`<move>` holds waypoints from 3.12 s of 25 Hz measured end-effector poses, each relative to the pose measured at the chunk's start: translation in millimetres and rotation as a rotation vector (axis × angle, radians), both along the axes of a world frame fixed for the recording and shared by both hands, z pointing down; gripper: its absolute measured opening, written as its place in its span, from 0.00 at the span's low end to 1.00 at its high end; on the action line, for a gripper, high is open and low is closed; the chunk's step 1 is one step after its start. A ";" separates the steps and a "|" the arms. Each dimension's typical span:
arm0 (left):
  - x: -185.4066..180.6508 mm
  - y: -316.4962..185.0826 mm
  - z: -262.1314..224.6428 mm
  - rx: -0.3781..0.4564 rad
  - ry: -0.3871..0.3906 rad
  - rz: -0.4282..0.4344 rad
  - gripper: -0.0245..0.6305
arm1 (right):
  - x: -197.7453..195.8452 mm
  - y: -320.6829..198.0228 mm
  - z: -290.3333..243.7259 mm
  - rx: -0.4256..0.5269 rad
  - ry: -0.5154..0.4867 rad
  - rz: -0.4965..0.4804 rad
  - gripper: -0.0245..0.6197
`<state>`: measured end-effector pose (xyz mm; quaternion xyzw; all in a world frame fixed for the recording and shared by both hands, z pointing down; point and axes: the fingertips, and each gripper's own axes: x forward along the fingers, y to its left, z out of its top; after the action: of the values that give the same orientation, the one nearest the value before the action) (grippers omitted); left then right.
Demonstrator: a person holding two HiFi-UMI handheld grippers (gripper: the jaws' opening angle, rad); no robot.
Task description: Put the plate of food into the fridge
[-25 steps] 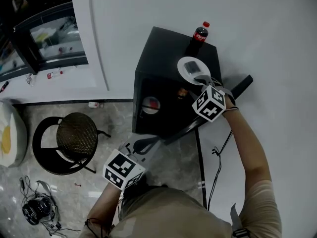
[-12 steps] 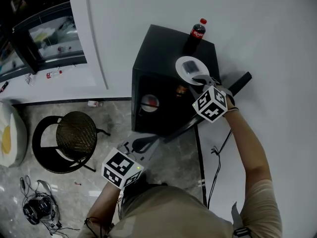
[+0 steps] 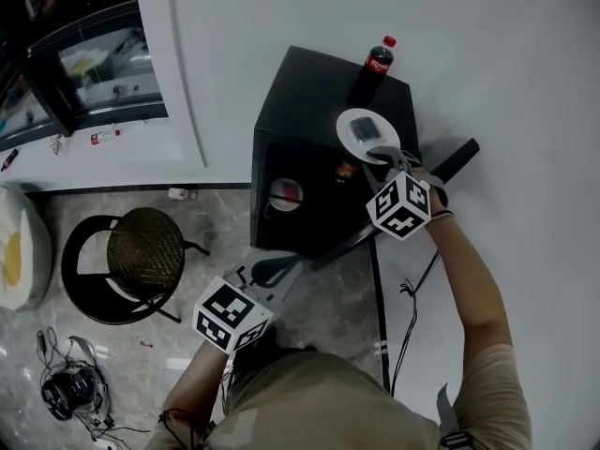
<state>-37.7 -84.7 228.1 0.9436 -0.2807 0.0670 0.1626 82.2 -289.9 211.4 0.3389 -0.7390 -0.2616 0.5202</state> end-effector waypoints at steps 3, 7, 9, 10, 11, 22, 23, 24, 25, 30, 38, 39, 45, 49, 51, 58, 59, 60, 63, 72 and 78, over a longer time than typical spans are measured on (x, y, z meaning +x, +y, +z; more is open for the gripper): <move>1.6 -1.9 -0.6 0.000 0.004 0.003 0.05 | 1.0 2.7 -0.2 0.002 -0.004 -0.008 0.14; 5.3 -5.4 6.5 -0.020 -0.001 0.015 0.05 | 3.2 8.7 -0.6 0.007 -0.003 -0.032 0.14; 6.2 -8.6 11.5 -0.037 -0.005 0.014 0.05 | 2.9 12.8 -2.5 0.024 -0.008 -0.046 0.14; 7.4 -10.2 13.0 -0.042 -0.004 0.015 0.05 | 2.6 14.6 -3.9 0.032 -0.015 -0.052 0.13; 9.2 -11.8 13.5 -0.046 -0.001 0.019 0.05 | 2.3 16.4 -5.5 0.037 -0.026 -0.058 0.13; 35.9 -40.2 -8.8 -0.123 0.170 0.093 0.05 | 6.7 34.6 -7.6 0.046 -0.017 -0.118 0.12; 35.2 -45.3 -13.4 -0.132 0.200 0.090 0.05 | 7.1 35.1 -6.9 0.043 -0.013 -0.121 0.12; 35.6 -49.1 -18.3 -0.129 0.218 0.092 0.05 | 7.6 35.6 -6.2 0.041 -0.010 -0.124 0.12; 37.0 -52.0 -23.7 -0.115 0.225 0.098 0.05 | 8.1 36.0 -5.6 0.040 -0.009 -0.127 0.12; 48.7 -73.5 -36.9 -0.089 0.232 0.093 0.05 | 9.2 36.6 -6.1 0.049 -0.003 -0.134 0.12; 63.3 -125.2 -50.1 -0.152 0.405 0.051 0.05 | 7.8 39.8 -3.3 0.056 -0.002 -0.137 0.12; 64.0 -131.0 -51.8 -0.160 0.425 0.044 0.05 | 7.4 40.9 -2.6 0.055 0.001 -0.138 0.12; 71.2 -155.5 -36.5 -0.211 0.411 -0.018 0.25 | 8.4 42.5 -0.7 0.063 0.010 -0.144 0.12; 78.5 -164.0 -39.4 -0.246 0.451 -0.004 0.35 | 8.0 45.3 -1.2 0.070 0.025 -0.152 0.12; 81.3 -169.7 -40.6 -0.257 0.456 -0.001 0.35 | 7.5 47.5 -1.5 0.071 0.027 -0.156 0.12; 96.2 -177.2 -38.4 -0.335 0.499 0.082 0.35 | -0.3 54.8 -6.0 0.080 0.028 -0.178 0.12; 98.9 -175.3 -37.9 -0.351 0.511 0.105 0.35 | -2.0 56.2 -5.8 0.083 0.029 -0.184 0.12; 101.3 -173.8 -37.6 -0.365 0.520 0.122 0.35 | -2.8 57.2 -5.3 0.086 0.032 -0.189 0.12; 104.6 -175.0 -34.3 -0.383 0.520 0.124 0.35 | -1.4 58.5 -4.1 0.096 0.040 -0.197 0.12; 107.2 -171.6 -30.1 -0.429 0.554 0.143 0.34 | -5.8 68.9 -1.5 0.121 0.039 -0.230 0.12; 105.5 -169.6 -29.8 -0.437 0.587 0.147 0.32 | -7.1 71.1 -1.5 0.143 0.060 -0.252 0.11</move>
<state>67.8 -254.3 198.4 0.8832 -0.1329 -0.1366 0.4285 75.0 -218.9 209.9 0.2716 -0.7393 -0.3868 0.4796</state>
